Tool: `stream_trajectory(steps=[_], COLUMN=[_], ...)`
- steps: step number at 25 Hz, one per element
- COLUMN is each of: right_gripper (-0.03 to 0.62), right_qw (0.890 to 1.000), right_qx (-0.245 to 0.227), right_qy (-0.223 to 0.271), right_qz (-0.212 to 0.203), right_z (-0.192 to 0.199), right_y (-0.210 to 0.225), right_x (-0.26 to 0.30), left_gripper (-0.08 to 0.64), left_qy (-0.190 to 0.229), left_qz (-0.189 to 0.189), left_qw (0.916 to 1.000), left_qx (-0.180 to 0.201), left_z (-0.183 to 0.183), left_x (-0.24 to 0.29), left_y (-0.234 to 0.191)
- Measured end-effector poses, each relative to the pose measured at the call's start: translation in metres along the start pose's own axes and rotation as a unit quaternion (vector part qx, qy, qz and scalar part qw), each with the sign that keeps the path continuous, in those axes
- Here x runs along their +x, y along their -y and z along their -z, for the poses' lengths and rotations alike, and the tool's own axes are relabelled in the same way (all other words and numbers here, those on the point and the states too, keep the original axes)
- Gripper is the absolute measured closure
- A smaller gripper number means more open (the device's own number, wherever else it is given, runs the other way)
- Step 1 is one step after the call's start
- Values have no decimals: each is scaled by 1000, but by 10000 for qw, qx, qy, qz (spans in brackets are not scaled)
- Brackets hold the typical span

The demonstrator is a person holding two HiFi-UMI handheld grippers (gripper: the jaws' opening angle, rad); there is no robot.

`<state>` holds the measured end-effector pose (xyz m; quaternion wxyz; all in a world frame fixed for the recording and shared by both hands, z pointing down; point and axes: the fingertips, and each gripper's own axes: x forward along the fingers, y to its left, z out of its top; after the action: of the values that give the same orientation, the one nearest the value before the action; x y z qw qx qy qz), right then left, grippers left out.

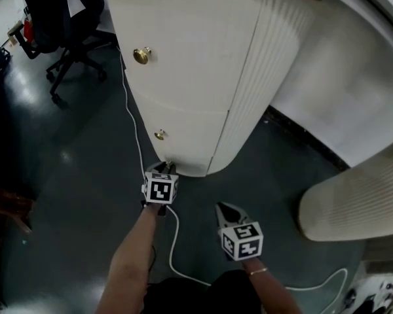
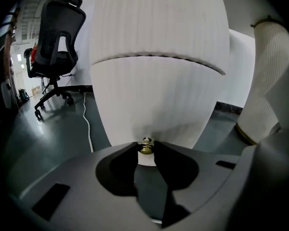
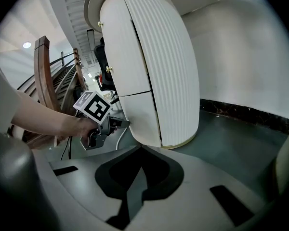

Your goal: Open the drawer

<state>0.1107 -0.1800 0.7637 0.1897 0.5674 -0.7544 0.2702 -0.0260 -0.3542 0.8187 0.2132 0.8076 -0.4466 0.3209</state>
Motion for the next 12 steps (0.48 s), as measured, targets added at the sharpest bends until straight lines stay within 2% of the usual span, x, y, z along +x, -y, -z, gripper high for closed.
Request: stream_trajectory(steps=[12], right_gripper=[588], right_qw=[10000], right_qx=[51], right_qy=[27], right_qz=[-40], right_z=[-5], right_y=[-1], right_x=[-7], left_gripper=[456], left_qy=[-157], left_qz=[-177], left_qw=[9997], left_qx=[-56], left_z=[32], left_x=[-29], left_y=[-8])
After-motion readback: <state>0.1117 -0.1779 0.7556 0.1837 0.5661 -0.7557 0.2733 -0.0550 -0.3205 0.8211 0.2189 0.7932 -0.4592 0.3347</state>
